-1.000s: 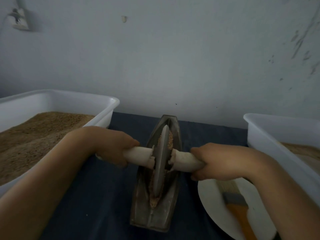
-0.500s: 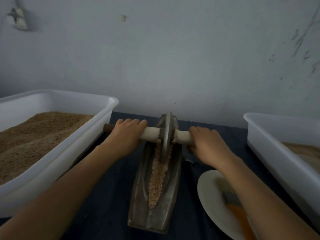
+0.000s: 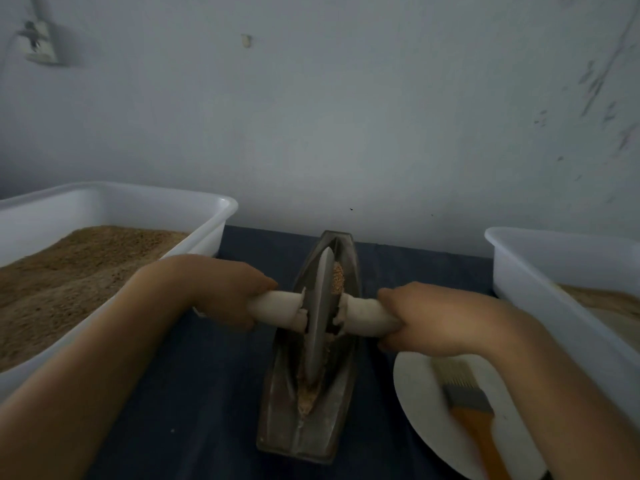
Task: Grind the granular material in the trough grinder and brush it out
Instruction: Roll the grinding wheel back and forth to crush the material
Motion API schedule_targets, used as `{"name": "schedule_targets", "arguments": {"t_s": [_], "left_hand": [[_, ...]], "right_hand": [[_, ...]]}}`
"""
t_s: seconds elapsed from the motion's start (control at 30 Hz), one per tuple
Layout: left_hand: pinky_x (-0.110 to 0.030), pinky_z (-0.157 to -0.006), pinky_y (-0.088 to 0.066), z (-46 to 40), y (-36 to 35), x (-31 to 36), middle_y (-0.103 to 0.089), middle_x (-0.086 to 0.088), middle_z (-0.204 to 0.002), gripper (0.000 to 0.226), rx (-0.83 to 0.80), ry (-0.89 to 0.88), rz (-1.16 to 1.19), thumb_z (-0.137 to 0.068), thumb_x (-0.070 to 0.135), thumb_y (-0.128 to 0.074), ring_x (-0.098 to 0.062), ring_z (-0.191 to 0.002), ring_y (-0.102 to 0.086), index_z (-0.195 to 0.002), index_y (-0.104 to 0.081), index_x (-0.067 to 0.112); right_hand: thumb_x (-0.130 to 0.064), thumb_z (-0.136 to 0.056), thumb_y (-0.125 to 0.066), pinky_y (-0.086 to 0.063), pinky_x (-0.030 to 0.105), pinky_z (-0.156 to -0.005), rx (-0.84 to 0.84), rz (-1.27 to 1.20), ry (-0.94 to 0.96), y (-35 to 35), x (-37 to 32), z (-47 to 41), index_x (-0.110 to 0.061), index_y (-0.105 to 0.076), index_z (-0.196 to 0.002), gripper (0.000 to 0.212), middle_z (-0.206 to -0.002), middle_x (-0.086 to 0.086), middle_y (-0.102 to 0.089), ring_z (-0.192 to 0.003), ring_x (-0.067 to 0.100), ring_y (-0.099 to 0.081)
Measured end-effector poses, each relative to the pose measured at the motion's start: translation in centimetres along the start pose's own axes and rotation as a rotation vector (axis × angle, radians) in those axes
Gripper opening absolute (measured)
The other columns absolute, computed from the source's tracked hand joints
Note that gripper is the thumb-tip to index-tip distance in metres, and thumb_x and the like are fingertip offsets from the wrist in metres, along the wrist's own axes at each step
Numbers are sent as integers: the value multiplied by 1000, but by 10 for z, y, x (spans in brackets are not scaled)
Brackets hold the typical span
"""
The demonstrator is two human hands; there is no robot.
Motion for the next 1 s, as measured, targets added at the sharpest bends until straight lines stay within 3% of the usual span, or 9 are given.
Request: {"name": "schedule_targets", "arguments": {"t_s": [0.1, 0.27, 0.33, 0.43, 0.57, 0.67, 0.8, 0.9, 1.0], "left_hand": [[-22, -84, -38, 4, -4, -1, -49, 11, -104, 43, -44, -9, 34, -87, 24, -62, -7, -93, -48, -126, -45, 28], [-15, -69, -35, -11, 0, -5, -48, 12, -99, 33, 48, -9, 82, -87, 20, -61, 0, -79, -45, -110, -41, 33], [-22, -80, -38, -20, 6, -9, -53, 4, -112, 36, 141, 25, 66, -86, 18, -62, -9, -93, -50, -116, -44, 27], [-33, -90, -39, -32, 17, -15, -54, -2, -120, 36, 352, 93, -18, -87, 21, -59, -20, -110, -52, -120, -43, 20], [-35, -92, -34, -36, 31, -13, -51, -1, -117, 33, 714, 147, -173, -89, 25, -54, -22, -109, -49, -118, -39, 20], [-34, -90, -31, -34, 35, -10, -49, -1, -115, 33, 824, 137, -169, -88, 23, -54, -21, -106, -47, -118, -40, 20], [-36, -95, -33, -36, 34, -11, -51, 0, -120, 35, 682, 128, -154, -89, 25, -55, -21, -112, -49, -120, -39, 20], [-36, -95, -39, -34, 24, -12, -53, -2, -124, 38, 432, 121, -111, -89, 24, -57, -21, -115, -51, -123, -41, 20], [-28, -91, -40, -21, 11, -7, -54, 1, -123, 43, 208, 78, -15, -86, 21, -62, -16, -110, -52, -125, -44, 23]], "right_hand": [[-28, -91, -57, -33, 19, -53, -32, -25, 30, 0, -6, 6, -11, -56, -100, 19, -85, 0, -53, -77, 12, -51], [-29, -90, -58, -31, 19, -52, 17, -31, -15, -1, 6, -9, -15, -50, -99, 19, -79, -6, -46, -70, 8, -47], [-30, -91, -55, -29, 21, -51, 103, -1, -47, 3, 14, -19, -18, -41, -93, 19, -82, -4, -46, -68, 7, -43], [-31, -90, -53, -28, 30, -64, 361, 99, -81, 12, 27, -32, -20, -38, -95, 19, -102, 3, -55, -83, 18, -47], [-29, -89, -51, -22, 32, -67, 636, 201, -122, 16, 40, -41, -17, -44, -104, 21, -105, 2, -54, -96, 23, -49], [-26, -89, -51, -19, 32, -66, 703, 203, -138, 16, 43, -43, -17, -46, -105, 19, -104, 1, -55, -95, 23, -49], [-28, -90, -51, -22, 31, -67, 607, 197, -127, 13, 40, -42, -16, -45, -107, 22, -108, 3, -55, -97, 24, -51], [-27, -91, -50, -26, 30, -67, 397, 126, -93, 9, 32, -36, -14, -44, -108, 22, -109, 5, -56, -94, 22, -52], [-25, -91, -54, -32, 26, -59, 156, 30, -76, 2, 19, -23, -13, -47, -113, 27, -103, 3, -53, -84, 15, -47]]}}
Point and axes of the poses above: each hand's wrist, its own z-axis away from the middle knuckle, its own y-axis out of the back of the hand, x = y × z, the point moved 9 cm from there along -z, towards the middle knuckle
